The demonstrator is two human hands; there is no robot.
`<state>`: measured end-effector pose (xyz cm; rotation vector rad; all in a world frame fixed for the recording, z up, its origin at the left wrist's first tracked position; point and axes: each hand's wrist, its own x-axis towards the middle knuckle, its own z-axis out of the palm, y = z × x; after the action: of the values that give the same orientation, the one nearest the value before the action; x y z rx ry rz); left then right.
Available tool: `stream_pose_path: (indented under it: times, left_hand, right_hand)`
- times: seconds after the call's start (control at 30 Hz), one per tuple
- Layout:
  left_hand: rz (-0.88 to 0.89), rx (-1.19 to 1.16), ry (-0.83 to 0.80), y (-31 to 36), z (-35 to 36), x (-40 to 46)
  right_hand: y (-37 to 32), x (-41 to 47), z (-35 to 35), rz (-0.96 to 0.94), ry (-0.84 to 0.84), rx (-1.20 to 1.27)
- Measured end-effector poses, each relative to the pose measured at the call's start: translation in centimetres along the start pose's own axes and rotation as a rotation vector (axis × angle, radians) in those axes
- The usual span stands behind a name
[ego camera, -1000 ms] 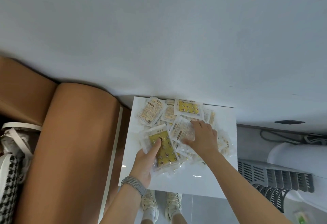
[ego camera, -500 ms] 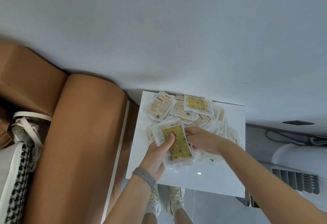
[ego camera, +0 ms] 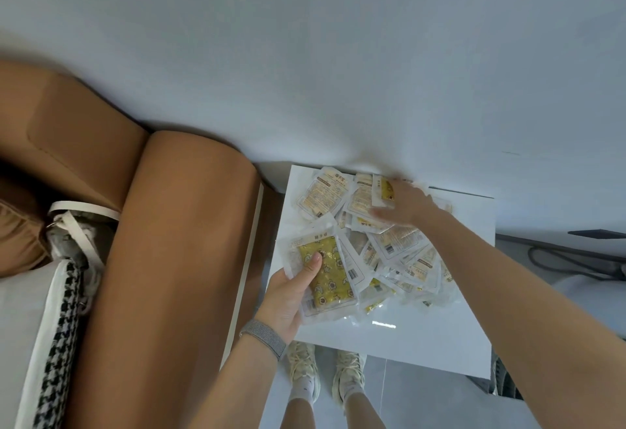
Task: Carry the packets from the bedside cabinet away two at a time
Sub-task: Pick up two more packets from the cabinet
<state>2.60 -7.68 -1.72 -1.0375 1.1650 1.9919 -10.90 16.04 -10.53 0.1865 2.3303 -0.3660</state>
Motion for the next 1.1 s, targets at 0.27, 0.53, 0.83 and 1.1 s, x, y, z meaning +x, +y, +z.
stream_pose_path:
  times: [0.27, 0.53, 0.83, 1.1]
  left_hand:
    - [-0.003, -0.016, 0.021, 0.0, -0.2, 0.3]
    - [0.011, -0.063, 0.047, 0.3, -1.1, 0.4]
    - [0.017, -0.071, 0.083, 0.0, -2.6, 0.2]
    - [0.047, -0.043, 0.093, 1.4, -4.7, -0.1]
  right_hand:
    - [0.0, -3.3, -0.8, -0.002, 0.285, -0.243]
    - [-2.6, -6.0, -4.8, 0.186, 0.031, 0.71]
    - [-13.2, -4.3, 1.6, 0.055, 0.053, 0.547]
    - [-13.6, -0.7, 5.3, 0.176, 0.179, 0.031]
